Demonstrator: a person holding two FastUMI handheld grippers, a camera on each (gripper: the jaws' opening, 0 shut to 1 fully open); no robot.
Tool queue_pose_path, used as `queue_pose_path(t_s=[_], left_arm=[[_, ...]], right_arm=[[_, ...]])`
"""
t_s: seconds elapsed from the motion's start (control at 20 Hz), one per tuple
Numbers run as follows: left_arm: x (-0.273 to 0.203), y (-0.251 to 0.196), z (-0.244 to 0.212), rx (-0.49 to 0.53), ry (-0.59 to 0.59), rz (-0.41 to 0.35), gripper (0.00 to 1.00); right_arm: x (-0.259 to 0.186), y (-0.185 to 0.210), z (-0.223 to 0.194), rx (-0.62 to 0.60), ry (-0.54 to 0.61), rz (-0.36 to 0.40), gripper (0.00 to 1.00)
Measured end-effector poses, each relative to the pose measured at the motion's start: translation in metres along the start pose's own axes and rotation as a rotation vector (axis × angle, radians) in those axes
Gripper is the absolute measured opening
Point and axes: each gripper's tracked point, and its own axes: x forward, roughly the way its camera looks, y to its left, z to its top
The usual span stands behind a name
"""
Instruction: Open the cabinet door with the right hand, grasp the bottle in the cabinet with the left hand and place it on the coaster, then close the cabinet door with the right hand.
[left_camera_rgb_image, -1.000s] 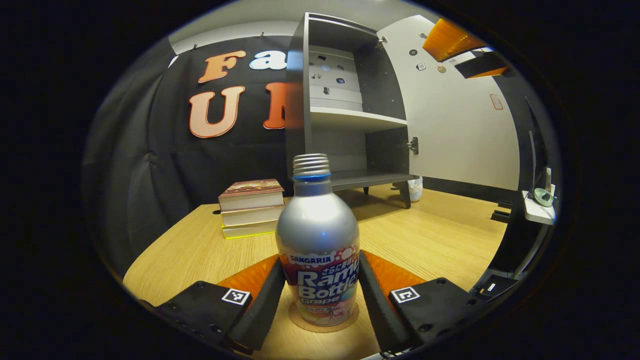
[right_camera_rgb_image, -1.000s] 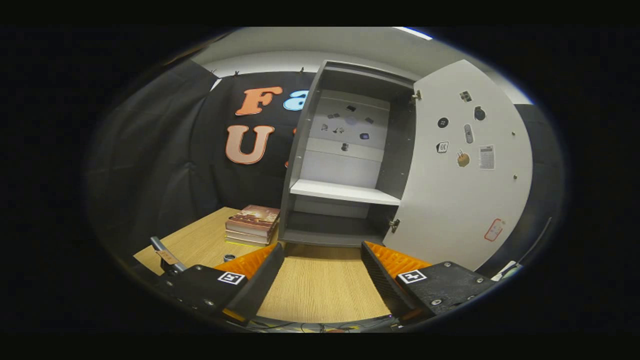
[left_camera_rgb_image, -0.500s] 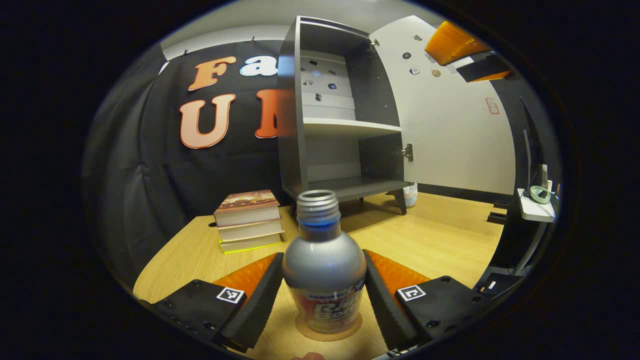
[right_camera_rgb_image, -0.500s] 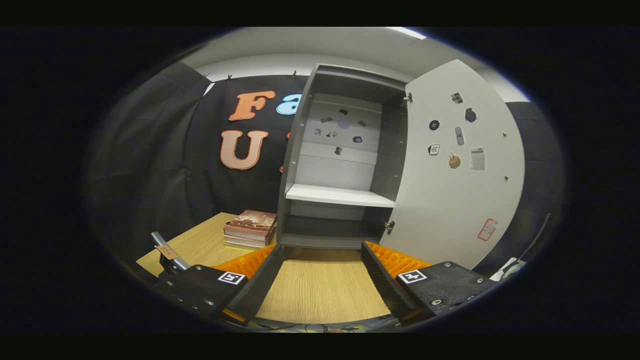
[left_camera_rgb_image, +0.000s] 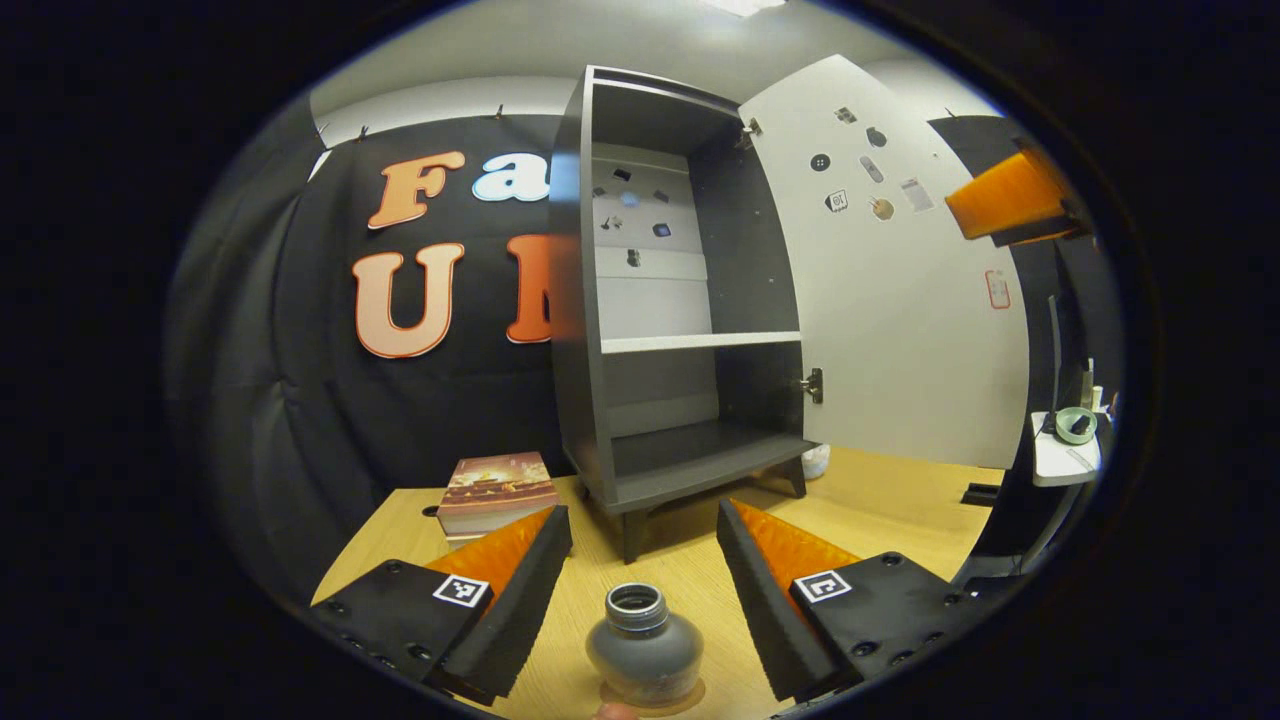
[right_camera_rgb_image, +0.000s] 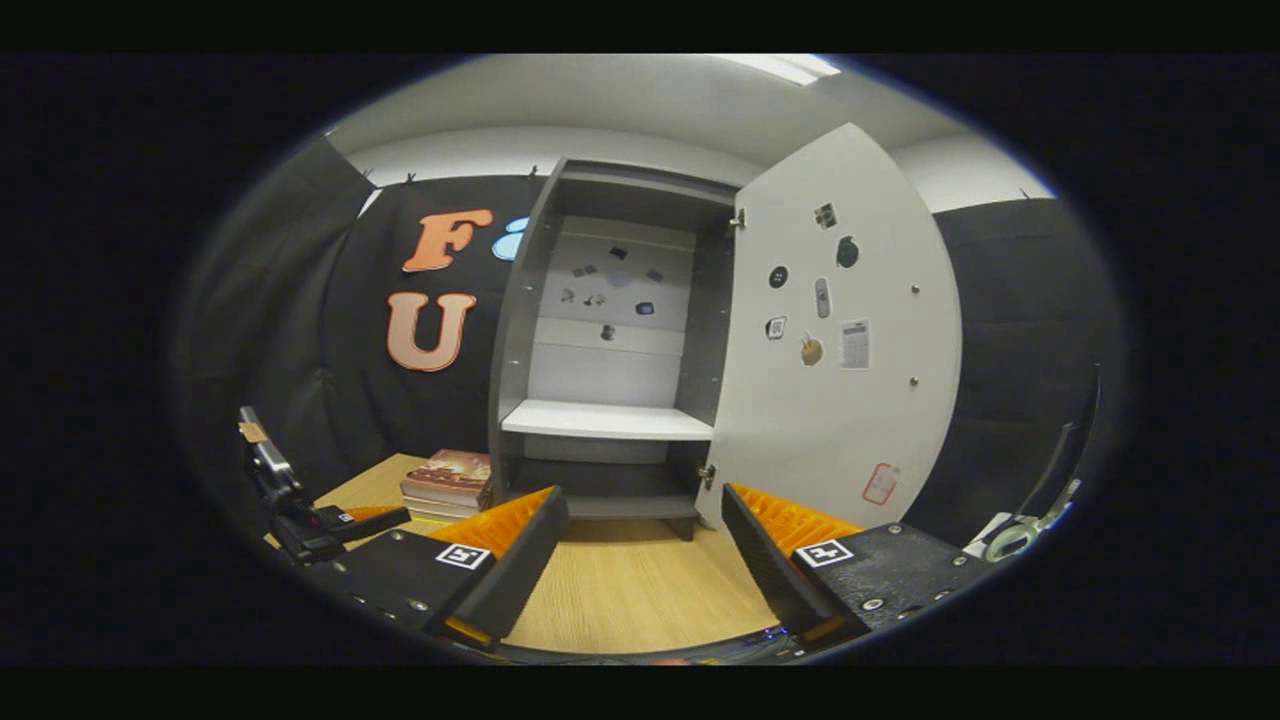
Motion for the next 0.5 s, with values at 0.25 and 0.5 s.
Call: queue_pose_path(t_s=[0.25, 0.5], left_arm=[[0.003, -0.012, 0.049, 0.010, -0.026, 0.081, 0.95], [0.000, -0.037, 0.090, -0.046, -0.037, 0.184, 0.95]], right_arm=[[-0.003, -0.058, 0.014, 0.006, -0.035, 0.007, 0.95], [-0.006, -0.121, 0.019, -0.002, -0.051, 0.049, 0.95]])
